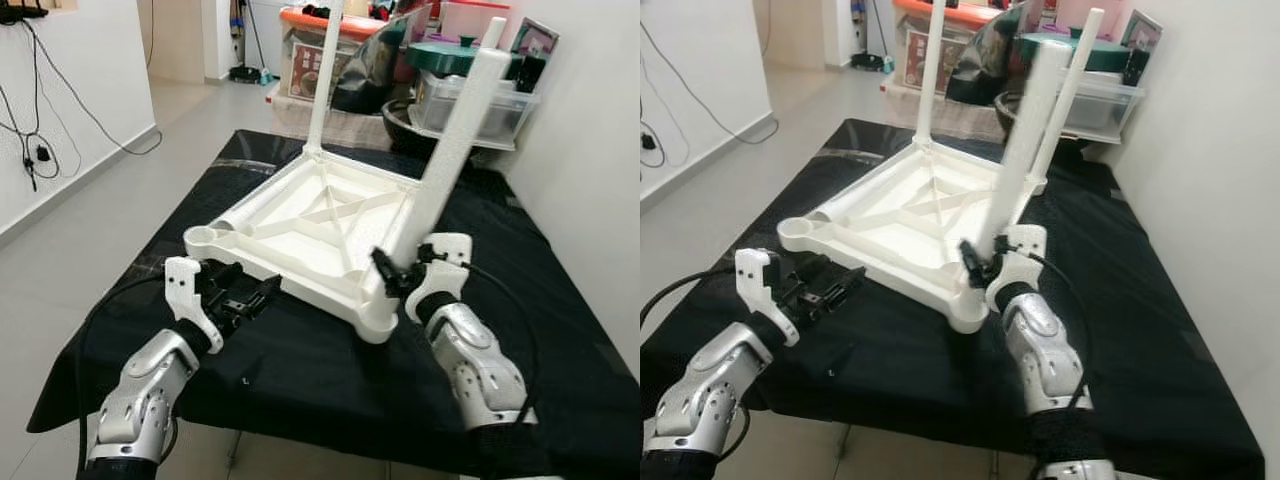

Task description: Building children table

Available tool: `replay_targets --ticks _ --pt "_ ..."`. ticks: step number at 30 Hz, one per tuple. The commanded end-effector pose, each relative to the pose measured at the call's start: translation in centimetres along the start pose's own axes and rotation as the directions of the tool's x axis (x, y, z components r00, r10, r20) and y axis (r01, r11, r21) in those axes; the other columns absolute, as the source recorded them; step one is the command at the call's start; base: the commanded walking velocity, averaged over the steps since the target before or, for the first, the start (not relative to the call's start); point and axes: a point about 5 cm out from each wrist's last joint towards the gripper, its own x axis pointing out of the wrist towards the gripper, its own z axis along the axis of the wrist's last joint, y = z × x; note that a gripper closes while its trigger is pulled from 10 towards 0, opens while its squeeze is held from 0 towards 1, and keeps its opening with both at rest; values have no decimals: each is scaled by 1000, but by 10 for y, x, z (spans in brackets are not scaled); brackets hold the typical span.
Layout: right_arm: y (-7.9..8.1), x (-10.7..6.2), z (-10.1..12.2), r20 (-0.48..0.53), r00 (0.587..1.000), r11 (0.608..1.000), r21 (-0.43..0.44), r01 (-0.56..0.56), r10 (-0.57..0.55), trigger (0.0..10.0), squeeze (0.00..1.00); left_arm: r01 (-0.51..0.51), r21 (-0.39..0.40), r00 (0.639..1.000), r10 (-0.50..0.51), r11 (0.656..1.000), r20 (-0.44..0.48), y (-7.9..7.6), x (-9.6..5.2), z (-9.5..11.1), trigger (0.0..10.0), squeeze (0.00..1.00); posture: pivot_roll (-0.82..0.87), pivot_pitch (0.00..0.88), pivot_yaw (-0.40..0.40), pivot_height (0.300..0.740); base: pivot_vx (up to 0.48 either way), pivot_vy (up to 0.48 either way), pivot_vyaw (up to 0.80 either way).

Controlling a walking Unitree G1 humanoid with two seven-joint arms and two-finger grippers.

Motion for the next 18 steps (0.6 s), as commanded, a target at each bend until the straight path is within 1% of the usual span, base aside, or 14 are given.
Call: replay_targets --ticks 1,2,4,6,7,9,10,11,12,13,14,15,16,18 --pt "-11 -3 -5 -21 997 997 -12 76 -76 10000 0 8 -1 1000 -8 1000 -13 -2 0 -2 10000 0 83 0 -125 740 0 0 0" --pt "-11 -3 -5 -21 997 997 -12 76 -76 10000 0 8 -1 1000 -8 1000 -13 -2 0 -2 10000 0 83 0 -125 740 0 0 0" --pt "-2 -3 -9 -23 995 995 -22 93 -94 10000 0 8 -1 1000 -8 1000 -11 -2 1 -2 10000 0 87 0 -131 740 0 0 0" --pt "-2 -3 -9 -23 995 995 -22 93 -94 10000 0 8 -1 1000 -8 1000 -11 -2 1 -2 10000 0 87 0 -131 740 0 0 0" --pt "2 -1 -8 -23 996 996 -18 85 -86 10000 0 6 -1 1000 -6 1000 -10 -2 1 -2 10000 0 87 0 -131 740 0 0 0" --pt "2 -1 -8 -23 996 996 -18 85 -86 10000 0 6 -1 1000 -6 1000 -10 -2 1 -2 10000 0 87 0 -131 740 0 0 0" --pt "6 3 -6 -15 996 996 -16 85 -85 10000 0 3 -1 1000 -3 1000 -7 -2 1 -2 10000 0 87 0 -137 740 0 0 0" --pt "6 3 -6 -15 996 996 -16 85 -85 10000 0 3 -1 1000 -3 1000 -7 -2 1 -2 10000 0 87 0 -137 740 0 0 0" --pt "10 9 -4 -2 995 995 -20 99 -99 10000 0 1 -1 1000 -1 1000 -4 -2 2 -2 10000 0 87 0 -137 740 0 0 0" --pt "10 9 -4 -2 995 995 -20 99 -99 10000 0 1 -1 1000 -1 1000 -4 -2 2 -2 10000 0 87 0 -137 740 0 0 0" --pt "12 15 0 23 991 991 -21 133 -133 10000 0 0 -1 1000 0 1000 -3 -2 2 -2 10000 0 97 0 -144 740 0 0 0" --pt "12 15 0 23 991 991 -21 133 -133 10000 0 0 -1 1000 0 1000 -3 -2 2 -2 10000 0 97 0 -144 740 0 0 0" --pt "13 20 3 47 983 983 -15 181 -180 0 0 -2 0 1000 2 1000 -2 -2 2 -2 10000 0 101 0 -147 740 0 0 0" --pt "11 24 7 80 963 966 6 260 -259 0 0 -5 1 1000 5 1000 -1 -2 2 -2 10000 0 101 0 -147 740 0 0 0"
